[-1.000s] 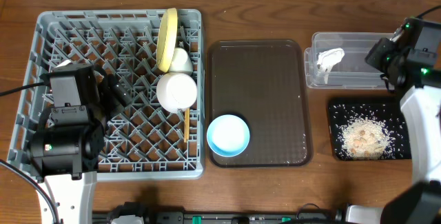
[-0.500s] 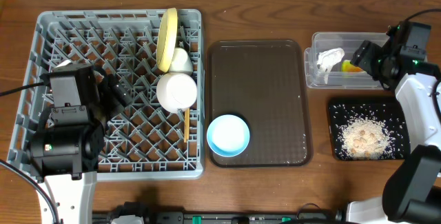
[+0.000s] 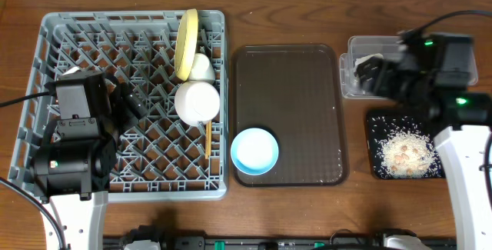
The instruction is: Sort waste into correct bins and load items into the dishwasher rack
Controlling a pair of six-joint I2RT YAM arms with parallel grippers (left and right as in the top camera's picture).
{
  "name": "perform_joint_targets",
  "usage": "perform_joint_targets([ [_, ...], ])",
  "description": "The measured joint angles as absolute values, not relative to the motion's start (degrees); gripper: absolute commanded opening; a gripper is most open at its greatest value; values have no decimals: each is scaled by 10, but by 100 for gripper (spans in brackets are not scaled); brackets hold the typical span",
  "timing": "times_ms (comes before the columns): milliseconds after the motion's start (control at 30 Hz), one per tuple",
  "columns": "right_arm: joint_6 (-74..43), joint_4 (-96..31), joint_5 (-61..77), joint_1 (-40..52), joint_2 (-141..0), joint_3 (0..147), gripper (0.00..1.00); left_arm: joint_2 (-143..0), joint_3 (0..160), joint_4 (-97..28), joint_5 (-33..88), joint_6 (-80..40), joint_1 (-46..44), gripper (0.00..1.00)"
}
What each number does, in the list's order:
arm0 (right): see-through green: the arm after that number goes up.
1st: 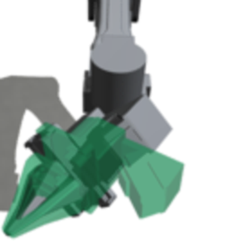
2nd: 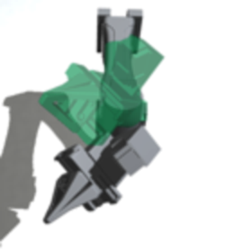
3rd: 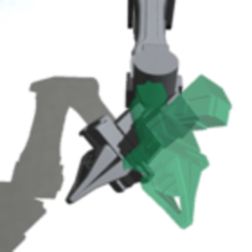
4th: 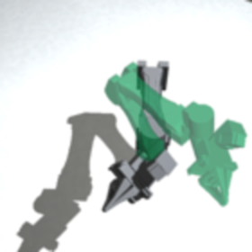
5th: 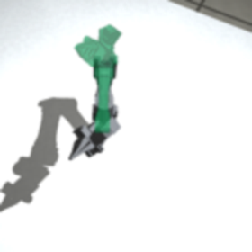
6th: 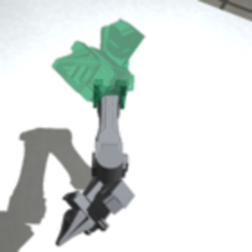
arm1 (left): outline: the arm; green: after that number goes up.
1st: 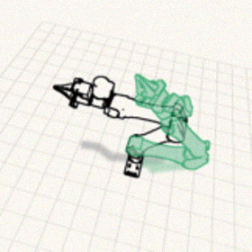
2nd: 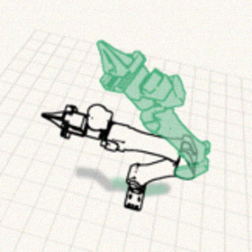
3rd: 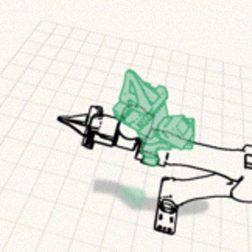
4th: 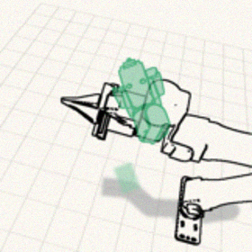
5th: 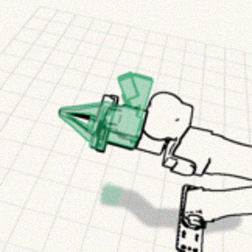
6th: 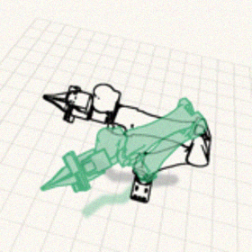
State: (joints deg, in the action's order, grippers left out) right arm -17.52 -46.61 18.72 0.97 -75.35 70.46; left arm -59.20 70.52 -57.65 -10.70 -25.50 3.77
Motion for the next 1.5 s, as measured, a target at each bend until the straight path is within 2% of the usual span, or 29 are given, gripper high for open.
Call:
perform_joint_targets([
  [267, -173, -522, 189, 102, -758, 704, 99, -593, 705, -576, -107, -255, 38, 97],
  [1500, -173, -525, 187, 105, -758, 704, 99, -593, 705, -576, -107, -255, 38, 97],
])
